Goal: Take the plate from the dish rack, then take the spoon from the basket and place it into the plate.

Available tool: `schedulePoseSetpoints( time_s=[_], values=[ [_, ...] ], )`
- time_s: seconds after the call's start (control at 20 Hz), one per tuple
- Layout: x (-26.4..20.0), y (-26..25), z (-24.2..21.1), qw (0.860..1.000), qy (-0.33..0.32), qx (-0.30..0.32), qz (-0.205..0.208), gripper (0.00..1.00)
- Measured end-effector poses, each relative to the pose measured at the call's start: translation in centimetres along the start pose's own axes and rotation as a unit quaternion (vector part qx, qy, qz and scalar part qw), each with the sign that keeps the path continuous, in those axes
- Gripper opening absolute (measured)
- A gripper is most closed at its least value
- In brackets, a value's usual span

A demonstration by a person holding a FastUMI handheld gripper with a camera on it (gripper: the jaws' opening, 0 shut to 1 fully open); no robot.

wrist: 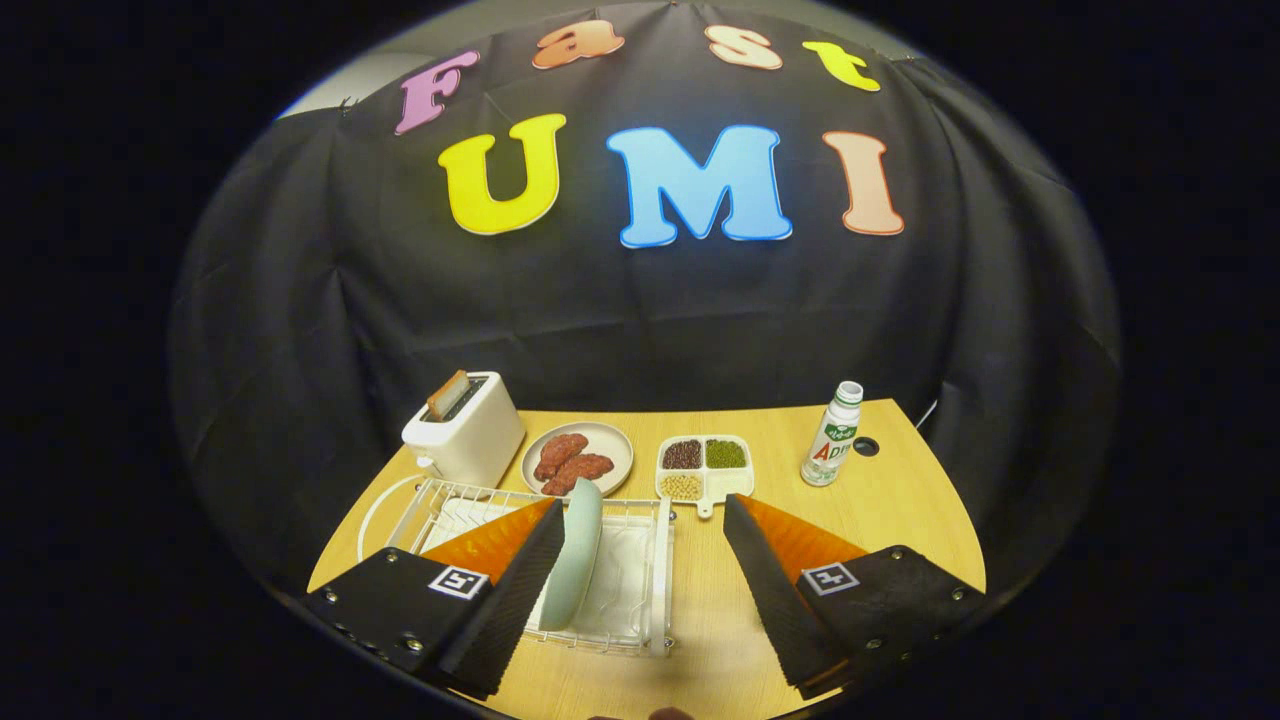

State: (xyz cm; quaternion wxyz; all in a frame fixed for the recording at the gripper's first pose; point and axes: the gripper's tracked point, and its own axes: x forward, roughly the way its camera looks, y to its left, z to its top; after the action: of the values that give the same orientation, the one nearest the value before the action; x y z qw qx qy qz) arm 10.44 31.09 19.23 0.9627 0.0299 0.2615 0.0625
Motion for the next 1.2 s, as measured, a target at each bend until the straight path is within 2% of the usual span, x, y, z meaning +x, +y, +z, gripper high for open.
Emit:
schedulePoseSetpoints(
  time_s=[0.2, 0.35, 0.45, 0.65, 0.7, 0.9, 1.05, 1.1, 1.15, 1.2],
  values=[
    [2.0, 2.3, -1.4, 0.997, 0.074, 0.025, -0.004, 0.98],
    [3.4, 3.0, -3.4, 0.99, 0.132, 0.02, -0.036, 0.98],
    [4.4, 4.2, -4.4, 0.987, 0.157, 0.013, -0.043, 0.98],
    [5.8, 4.6, -4.8, 0.982, 0.17, 0.005, -0.076, 0.97],
    [6.2, 4.8, -4.9, 0.982, 0.172, 0.004, -0.08, 0.92],
    [7.3, 4.6, -5.4, 0.976, 0.187, -0.006, -0.11, 0.88],
    [8.1, 4.2, -6.4, 0.968, 0.208, 0.006, -0.139, 0.62],
    [8.4, 4.2, -6.9, 0.965, 0.217, 0.009, -0.146, 0.39],
    [8.4, 3.8, -7.4, 0.958, 0.231, -0.006, -0.169, 0.29],
    [10.1, 2.7, -8.3, 0.958, 0.223, -0.023, -0.177, 0.2]
  ],
)
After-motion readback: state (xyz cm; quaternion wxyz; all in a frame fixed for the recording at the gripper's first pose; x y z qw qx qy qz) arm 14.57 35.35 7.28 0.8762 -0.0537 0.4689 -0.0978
